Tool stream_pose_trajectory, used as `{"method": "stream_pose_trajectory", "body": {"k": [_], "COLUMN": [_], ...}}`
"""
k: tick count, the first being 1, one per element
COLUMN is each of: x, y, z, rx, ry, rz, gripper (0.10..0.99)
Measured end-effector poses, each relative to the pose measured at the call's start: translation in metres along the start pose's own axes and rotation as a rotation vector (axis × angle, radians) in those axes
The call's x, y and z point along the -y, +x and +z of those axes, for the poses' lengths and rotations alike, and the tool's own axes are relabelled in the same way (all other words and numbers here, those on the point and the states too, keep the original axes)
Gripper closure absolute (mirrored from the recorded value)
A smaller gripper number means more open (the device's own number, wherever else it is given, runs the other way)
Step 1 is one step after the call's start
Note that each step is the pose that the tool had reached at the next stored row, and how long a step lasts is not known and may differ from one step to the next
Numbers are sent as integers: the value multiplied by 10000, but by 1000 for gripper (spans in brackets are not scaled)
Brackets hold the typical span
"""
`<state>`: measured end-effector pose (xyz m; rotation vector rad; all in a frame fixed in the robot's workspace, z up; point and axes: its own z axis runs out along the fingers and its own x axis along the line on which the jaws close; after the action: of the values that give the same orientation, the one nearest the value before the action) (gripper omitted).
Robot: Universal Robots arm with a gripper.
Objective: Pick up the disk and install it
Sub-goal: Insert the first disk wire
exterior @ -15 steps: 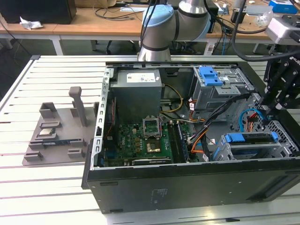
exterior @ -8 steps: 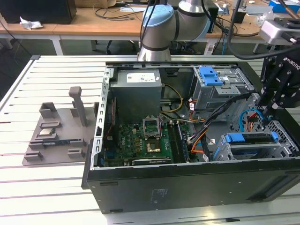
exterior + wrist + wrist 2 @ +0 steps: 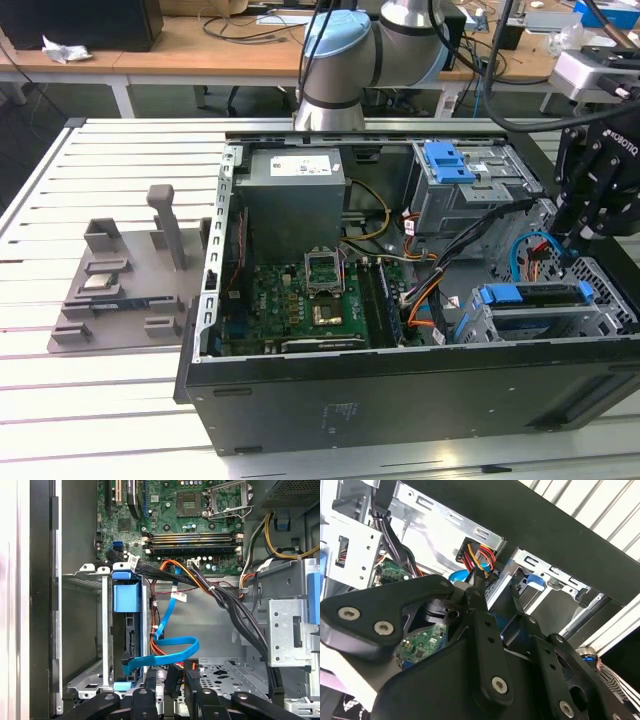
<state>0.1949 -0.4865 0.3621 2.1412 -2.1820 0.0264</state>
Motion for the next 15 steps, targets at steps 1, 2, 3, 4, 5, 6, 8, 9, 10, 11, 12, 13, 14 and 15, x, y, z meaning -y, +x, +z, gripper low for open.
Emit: {"method": "stream_pose_trajectory", "body": {"k": [1, 2, 3, 4, 5, 6, 8, 9, 10, 11, 12, 13, 14, 15], "x": [0, 0, 0, 0, 0, 0, 0, 0, 0, 0, 0, 1, 1, 2], "y": [0, 0, 0, 0, 1, 1, 1, 1, 1, 1, 1, 10, 31, 90], "z": [0, 0, 0, 0, 0, -1, 0, 0, 0, 0, 0, -1, 1, 6], "rx": [-17, -30, -41, -53, -64, -76, -102, -113, -126, -138, -155, -158, -158, -156], "ry": [1, 1, 1, 1, 1, 1, 2, 2, 3, 3, 3, 3, 3, 3], "rz": [1, 2, 2, 3, 3, 4, 5, 6, 6, 7, 7, 7, 7, 8], "gripper": [725, 737, 804, 804, 804, 867, 922, 922, 922, 922, 922, 922, 922, 922]}}
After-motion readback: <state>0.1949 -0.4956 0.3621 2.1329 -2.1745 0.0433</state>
